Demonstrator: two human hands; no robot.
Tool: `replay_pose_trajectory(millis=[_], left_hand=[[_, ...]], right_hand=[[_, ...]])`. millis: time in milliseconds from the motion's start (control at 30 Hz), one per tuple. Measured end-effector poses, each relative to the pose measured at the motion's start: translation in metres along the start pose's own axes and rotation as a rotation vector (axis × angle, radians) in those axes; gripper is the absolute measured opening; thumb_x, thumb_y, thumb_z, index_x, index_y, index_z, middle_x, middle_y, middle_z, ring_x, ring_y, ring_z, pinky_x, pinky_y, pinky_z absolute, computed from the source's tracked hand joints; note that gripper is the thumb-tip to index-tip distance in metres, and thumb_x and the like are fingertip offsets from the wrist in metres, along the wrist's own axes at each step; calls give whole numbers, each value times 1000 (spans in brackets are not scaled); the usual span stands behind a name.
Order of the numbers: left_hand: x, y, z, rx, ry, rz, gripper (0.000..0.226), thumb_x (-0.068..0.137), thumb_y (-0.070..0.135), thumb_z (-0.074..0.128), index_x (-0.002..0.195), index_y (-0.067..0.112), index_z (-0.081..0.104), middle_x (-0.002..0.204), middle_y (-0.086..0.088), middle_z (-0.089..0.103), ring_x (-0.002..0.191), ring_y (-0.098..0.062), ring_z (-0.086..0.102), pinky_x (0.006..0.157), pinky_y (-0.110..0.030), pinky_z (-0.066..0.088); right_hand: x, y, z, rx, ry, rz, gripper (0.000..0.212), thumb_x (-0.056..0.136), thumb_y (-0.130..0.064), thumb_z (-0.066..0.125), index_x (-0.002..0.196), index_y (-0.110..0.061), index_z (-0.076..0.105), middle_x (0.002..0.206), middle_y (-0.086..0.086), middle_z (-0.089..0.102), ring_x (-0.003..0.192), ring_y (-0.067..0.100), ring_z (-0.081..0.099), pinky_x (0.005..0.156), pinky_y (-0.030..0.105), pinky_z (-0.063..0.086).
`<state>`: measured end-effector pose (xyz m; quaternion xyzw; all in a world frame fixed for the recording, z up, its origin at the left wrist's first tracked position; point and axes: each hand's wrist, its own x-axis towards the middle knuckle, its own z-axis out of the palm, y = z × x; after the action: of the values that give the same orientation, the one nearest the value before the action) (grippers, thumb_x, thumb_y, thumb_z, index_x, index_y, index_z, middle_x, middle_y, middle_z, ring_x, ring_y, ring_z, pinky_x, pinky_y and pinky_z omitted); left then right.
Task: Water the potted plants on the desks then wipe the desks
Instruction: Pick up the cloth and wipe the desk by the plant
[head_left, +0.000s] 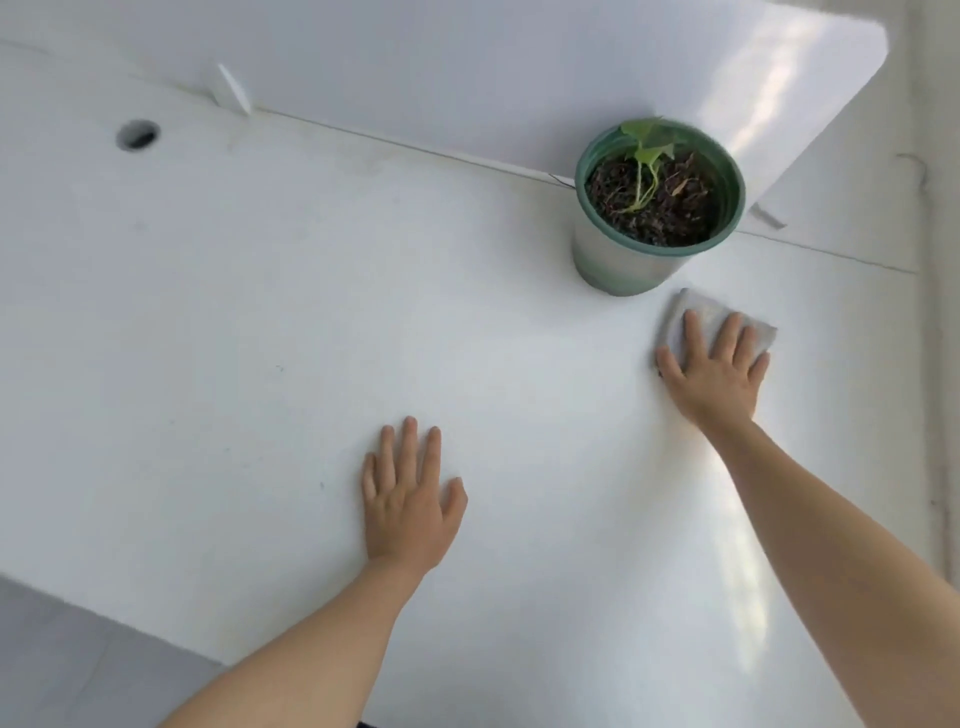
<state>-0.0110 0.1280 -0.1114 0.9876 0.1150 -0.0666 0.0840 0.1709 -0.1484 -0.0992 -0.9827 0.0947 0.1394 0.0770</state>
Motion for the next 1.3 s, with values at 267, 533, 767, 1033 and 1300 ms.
replay_pose_trajectory(millis=[267,533,767,1033,1300], left_hand=[[0,-1,6,30,127,-15,53,77,38,37,126,16,41,132,-16,55,126,-29,30,98,-42,23],[0,1,5,42,123,-14,55,77,38,37,127,15,41,132,-16,55,126,-31,31,98,-43,23],[0,-2,9,60,158,8,57,76,39,38,127,15,41,132,-15,56,126,-30,32,97,-42,25],[1,-3,10,61,163,17,57,76,39,39,128,15,41,132,-15,55,126,-30,32,98,-43,25],[1,0,6,40,139,-11,56,76,37,37,127,15,40,132,-17,55,125,-31,32,97,-44,25]], right_hand=[[68,-12,-23,-18,16,-127,59,90,-53,24,143,-27,18,156,15,-4,143,32,-9,115,50,-1],[-75,-63,39,-51,2,-482,61,81,-47,30,133,-18,45,139,30,40,127,50,37,99,61,34],[15,-176,23,-128,-40,-677,58,87,-47,33,141,-26,28,151,26,18,139,42,17,112,54,19],[14,-194,29,-110,-106,-706,59,90,-46,30,145,-29,13,155,19,0,142,37,-2,115,49,2],[-30,-11,17,-197,6,-618,62,87,-55,15,138,-23,33,144,25,35,135,38,23,102,53,35]])
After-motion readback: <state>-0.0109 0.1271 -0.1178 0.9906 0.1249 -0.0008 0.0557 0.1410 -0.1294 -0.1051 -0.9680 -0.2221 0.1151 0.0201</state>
